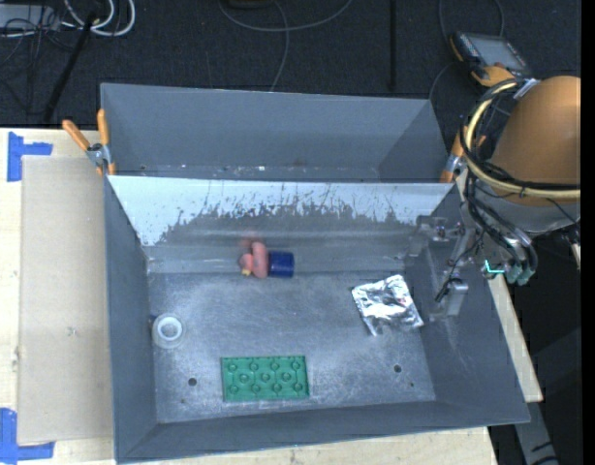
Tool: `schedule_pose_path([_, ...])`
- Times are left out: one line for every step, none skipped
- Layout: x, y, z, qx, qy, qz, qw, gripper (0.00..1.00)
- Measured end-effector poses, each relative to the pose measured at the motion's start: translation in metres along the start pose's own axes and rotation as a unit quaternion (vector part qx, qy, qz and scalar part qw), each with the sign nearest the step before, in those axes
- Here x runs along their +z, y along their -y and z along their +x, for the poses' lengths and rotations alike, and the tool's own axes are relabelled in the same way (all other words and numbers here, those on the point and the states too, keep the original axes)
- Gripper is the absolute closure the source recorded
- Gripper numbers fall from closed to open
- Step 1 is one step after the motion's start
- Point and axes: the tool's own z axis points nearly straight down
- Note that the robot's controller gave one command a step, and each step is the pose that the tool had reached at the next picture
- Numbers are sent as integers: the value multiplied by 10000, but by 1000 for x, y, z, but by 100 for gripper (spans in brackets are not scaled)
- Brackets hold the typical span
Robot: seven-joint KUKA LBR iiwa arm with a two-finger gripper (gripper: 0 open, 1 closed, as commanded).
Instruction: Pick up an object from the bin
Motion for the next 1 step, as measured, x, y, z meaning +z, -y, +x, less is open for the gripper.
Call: schedule_pose_path([165,-26,-51,-144,2,-2,9999,0])
